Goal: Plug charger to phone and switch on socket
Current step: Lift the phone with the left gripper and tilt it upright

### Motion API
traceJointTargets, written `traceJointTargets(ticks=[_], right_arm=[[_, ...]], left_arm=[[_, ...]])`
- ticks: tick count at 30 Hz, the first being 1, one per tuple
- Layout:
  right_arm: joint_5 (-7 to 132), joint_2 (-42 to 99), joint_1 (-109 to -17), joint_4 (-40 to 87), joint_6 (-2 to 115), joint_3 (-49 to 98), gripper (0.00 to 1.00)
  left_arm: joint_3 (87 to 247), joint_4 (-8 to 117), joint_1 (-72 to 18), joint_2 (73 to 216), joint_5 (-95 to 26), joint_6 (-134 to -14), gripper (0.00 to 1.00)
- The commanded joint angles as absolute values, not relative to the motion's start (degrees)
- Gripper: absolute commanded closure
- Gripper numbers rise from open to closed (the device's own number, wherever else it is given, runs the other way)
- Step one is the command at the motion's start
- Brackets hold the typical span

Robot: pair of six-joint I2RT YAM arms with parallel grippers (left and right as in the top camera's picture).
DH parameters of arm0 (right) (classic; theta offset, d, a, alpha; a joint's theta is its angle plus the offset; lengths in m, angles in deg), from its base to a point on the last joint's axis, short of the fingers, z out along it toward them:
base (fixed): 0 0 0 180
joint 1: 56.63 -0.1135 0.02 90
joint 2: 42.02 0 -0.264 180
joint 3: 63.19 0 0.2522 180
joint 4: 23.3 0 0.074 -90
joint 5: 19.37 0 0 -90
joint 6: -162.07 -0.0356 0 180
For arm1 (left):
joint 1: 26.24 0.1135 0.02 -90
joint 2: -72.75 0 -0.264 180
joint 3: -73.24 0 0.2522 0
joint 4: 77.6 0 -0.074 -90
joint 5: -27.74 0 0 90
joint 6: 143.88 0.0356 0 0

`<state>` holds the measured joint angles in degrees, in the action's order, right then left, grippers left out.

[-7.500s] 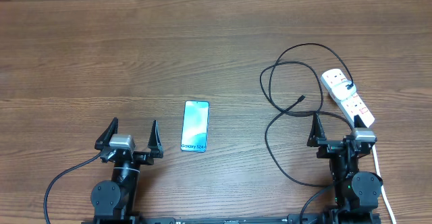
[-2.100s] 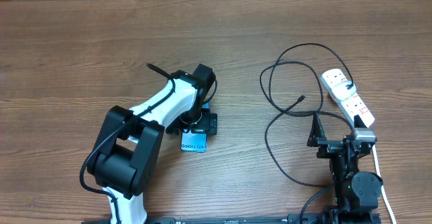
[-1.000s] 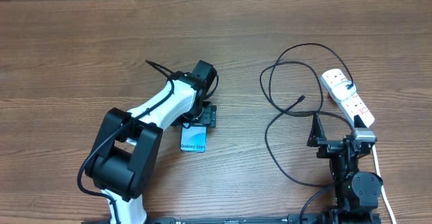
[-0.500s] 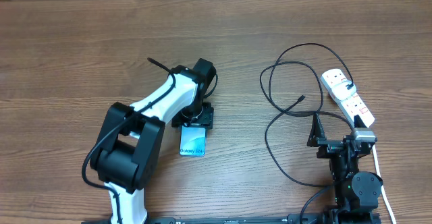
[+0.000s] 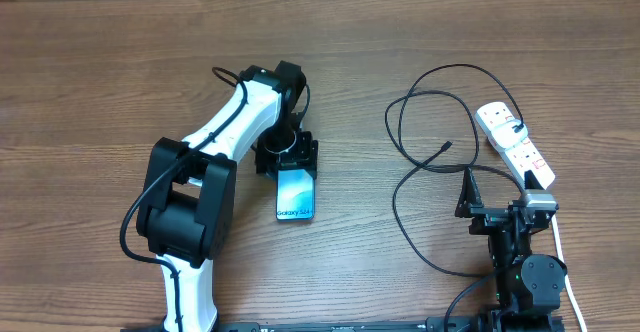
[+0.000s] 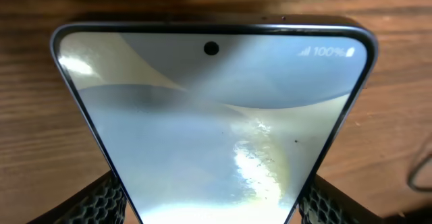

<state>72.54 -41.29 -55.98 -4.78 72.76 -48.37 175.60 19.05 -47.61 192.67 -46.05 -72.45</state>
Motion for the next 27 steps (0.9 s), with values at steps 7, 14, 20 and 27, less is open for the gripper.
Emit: traceJointTargets(ticks=[7, 14, 20, 27], right_arm=[[73.1, -41.8, -56.1, -5.0, 73.0, -49.0, 0.0], [73.1, -41.8, -56.1, -5.0, 73.0, -49.0, 0.0], [67.3, -41.8, -56.2, -5.0, 69.9, -49.0, 0.0], [29.0, -41.8, -56.2, -6.4, 21.5, -49.0, 0.0]], left_arm=[[178.6, 15.3, -47.5, 192.6, -36.3, -66.9, 0.52], [179.6, 12.4, -47.1, 192.6, -25.9, -64.1, 0.53], [180.2, 12.7, -44.9, 192.6, -15.0, -64.2, 0.53], [180.2, 16.4, -41.1, 192.6, -7.0, -68.9, 0.53]])
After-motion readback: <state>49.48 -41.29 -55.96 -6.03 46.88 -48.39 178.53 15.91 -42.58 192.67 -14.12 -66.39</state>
